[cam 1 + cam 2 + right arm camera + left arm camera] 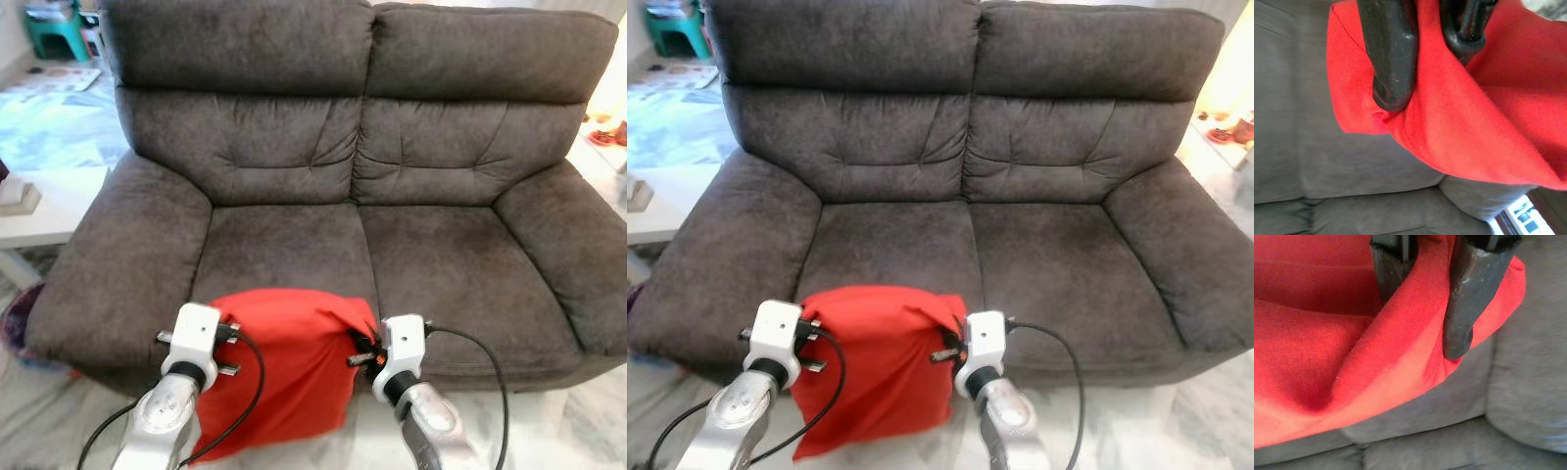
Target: Move the pillow to the sofa from floor
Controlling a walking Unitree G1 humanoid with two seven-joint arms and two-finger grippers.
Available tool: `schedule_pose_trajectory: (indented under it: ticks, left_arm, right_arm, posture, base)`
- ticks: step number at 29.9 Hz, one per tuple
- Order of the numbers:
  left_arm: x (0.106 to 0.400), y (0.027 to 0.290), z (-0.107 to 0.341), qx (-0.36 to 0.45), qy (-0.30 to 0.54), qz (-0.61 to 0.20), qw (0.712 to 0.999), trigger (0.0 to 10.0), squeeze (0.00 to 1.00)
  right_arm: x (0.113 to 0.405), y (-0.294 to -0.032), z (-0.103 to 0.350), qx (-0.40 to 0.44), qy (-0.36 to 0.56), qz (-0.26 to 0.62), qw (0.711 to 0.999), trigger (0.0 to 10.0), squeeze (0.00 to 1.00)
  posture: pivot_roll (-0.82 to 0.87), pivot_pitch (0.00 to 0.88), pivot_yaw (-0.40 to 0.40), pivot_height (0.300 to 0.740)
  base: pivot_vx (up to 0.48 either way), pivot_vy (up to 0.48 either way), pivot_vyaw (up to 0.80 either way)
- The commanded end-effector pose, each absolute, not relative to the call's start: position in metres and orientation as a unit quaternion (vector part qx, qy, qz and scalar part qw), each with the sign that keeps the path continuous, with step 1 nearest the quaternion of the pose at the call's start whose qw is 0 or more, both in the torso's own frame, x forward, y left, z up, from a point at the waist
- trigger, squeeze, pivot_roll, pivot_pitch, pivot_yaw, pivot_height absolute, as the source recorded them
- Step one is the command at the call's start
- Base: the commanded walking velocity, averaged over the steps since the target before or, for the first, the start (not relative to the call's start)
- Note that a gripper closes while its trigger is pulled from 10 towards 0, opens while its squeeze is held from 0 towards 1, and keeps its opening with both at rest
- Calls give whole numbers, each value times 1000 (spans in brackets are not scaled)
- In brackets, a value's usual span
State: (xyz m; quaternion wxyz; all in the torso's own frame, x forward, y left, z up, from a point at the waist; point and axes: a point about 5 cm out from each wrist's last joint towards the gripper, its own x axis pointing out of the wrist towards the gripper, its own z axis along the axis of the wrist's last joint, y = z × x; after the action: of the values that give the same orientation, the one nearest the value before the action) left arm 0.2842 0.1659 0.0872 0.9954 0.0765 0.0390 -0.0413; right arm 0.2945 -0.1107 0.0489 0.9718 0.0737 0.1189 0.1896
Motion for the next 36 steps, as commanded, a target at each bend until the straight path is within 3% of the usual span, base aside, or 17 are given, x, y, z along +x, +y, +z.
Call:
schedule_pose_trajectory:
  ticks: [1,22,36]
  left_arm:
    - [287,175,102,74,0,-22,997,10000,0]
    - [287,177,102,75,-5,-23,997,10000,0]
    - [288,179,104,79,-9,-16,997,10000,0]
  right_arm:
    - [300,-118,60,79,83,170,979,10000,0]
    - [302,-120,60,81,79,167,979,10000,0]
    - [303,-117,63,85,72,175,978,10000,0]
  posture:
    - [157,96,-53,740]
    - [156,67,-51,740]
    - [155,95,-52,740]
  base:
    - [0,-428,0]
    - [0,-430,0]
    - [0,-399,0]
